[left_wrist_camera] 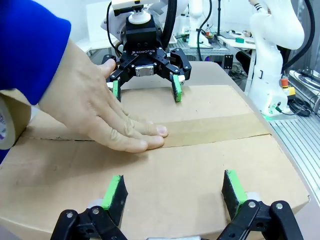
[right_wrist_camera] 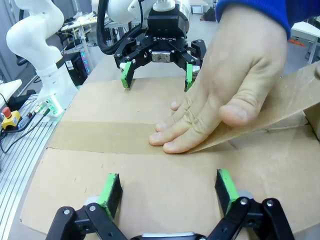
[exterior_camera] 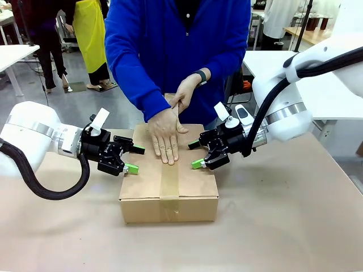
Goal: Pack the gift set into the box.
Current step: Press and hold the closed box until the human finishes sealing it.
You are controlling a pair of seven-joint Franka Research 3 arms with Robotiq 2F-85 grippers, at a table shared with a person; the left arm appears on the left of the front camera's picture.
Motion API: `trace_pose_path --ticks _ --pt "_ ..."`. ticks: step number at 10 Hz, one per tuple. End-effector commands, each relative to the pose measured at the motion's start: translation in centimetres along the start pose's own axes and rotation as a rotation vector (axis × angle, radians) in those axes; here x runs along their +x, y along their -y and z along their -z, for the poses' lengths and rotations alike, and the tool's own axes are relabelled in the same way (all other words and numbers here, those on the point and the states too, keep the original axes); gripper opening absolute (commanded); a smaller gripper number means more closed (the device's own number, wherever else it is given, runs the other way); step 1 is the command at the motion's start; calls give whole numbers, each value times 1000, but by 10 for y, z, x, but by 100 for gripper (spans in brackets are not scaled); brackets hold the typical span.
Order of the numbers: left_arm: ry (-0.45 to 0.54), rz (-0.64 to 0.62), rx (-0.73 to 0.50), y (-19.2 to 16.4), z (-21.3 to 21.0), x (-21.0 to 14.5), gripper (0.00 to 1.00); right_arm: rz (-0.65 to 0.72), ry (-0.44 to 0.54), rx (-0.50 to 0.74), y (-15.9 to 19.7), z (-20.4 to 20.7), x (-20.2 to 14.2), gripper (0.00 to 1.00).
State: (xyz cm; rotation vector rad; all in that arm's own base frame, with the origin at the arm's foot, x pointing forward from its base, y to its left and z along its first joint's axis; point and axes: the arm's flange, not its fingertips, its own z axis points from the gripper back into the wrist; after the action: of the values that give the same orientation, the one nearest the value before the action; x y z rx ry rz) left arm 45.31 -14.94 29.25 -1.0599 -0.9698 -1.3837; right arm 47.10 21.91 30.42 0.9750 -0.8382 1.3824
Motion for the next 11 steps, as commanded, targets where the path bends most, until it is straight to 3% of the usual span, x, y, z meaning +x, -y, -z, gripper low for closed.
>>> trace_pose_path --ticks 1,11 --pt "1 14 8 2 1 -3 100 -17 3 -8 -2 4 -1 100" --pt "1 14 8 2 1 -3 100 -17 3 -8 -2 4 -1 100"
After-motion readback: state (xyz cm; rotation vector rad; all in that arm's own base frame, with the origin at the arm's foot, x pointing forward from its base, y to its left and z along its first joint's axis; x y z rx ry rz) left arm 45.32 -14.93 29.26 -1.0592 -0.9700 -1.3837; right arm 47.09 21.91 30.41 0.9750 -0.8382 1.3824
